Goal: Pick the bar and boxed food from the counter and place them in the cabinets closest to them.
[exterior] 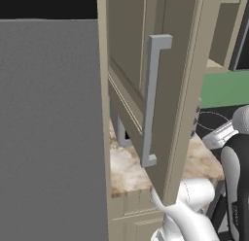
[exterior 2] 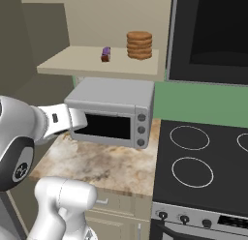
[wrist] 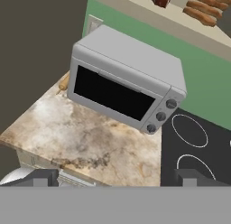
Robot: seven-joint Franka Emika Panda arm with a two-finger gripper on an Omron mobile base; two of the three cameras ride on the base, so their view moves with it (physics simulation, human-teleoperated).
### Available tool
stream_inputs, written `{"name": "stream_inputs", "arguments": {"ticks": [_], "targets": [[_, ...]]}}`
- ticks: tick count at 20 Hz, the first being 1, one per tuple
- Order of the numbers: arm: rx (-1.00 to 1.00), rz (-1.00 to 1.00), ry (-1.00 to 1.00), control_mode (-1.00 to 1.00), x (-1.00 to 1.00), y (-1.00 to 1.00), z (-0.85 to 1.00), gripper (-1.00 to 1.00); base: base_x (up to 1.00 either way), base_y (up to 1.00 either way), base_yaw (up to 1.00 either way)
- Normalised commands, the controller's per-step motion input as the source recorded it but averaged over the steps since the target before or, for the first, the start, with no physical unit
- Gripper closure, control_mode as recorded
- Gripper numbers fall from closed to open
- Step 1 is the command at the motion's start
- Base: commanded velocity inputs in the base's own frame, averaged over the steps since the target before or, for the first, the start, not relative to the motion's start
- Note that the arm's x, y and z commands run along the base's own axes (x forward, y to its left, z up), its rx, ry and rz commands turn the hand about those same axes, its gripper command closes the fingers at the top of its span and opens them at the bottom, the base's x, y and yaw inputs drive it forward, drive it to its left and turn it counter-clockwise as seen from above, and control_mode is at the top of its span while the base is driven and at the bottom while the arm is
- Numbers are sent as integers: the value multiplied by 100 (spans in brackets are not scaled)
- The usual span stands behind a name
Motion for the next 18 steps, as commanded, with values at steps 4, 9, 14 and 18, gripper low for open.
{"name": "stream_inputs", "arguments": {"ticks": [4, 9, 14, 18], "targets": [[0, 0, 0, 100, 0, 0, 0, -100, -50, -3, 0], [0, 0, 0, 100, 0, 0, 0, -100, -53, -6, 0], [0, 0, 0, 100, 0, 0, 0, -100, -44, -3, 0], [0, 0, 0, 100, 0, 0, 0, -100, -22, -1, 0]]}}
